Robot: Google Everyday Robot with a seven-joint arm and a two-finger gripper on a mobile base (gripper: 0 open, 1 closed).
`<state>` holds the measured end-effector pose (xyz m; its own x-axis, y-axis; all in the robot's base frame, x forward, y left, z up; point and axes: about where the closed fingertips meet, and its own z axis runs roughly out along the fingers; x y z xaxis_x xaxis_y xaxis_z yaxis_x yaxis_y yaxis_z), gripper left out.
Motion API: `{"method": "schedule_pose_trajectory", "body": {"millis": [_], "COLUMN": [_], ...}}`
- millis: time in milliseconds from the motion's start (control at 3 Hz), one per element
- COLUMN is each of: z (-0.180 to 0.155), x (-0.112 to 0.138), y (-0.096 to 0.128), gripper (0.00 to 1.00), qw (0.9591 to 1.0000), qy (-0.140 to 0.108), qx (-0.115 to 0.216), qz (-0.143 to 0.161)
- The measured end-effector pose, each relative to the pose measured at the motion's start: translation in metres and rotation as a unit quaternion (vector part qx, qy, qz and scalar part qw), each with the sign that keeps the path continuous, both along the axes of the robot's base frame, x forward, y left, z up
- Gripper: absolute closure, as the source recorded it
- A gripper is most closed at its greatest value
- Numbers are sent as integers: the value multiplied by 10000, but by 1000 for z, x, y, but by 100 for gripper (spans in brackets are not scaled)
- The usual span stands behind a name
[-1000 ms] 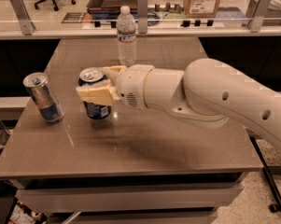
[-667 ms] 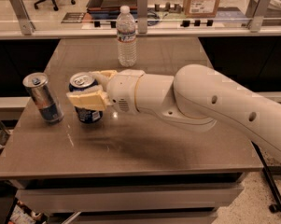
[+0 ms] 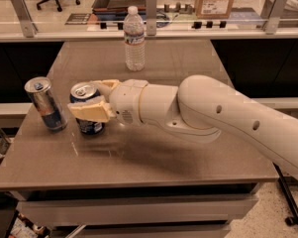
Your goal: Move pepsi can near redbull can
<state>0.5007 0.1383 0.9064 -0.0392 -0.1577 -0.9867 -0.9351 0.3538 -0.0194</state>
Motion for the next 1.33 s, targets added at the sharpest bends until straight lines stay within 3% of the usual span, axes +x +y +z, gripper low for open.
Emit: {"method": "schedule_pose_trajectory", "body": {"millis": [1000,1333], "z": [2,3], "x": [-4,-5], "y": [6,8], "gripper": [13,0], "qw": [10000,10000], "qy": [-28,-37], "qx": [-17,-22], "qz": [51,67]}}
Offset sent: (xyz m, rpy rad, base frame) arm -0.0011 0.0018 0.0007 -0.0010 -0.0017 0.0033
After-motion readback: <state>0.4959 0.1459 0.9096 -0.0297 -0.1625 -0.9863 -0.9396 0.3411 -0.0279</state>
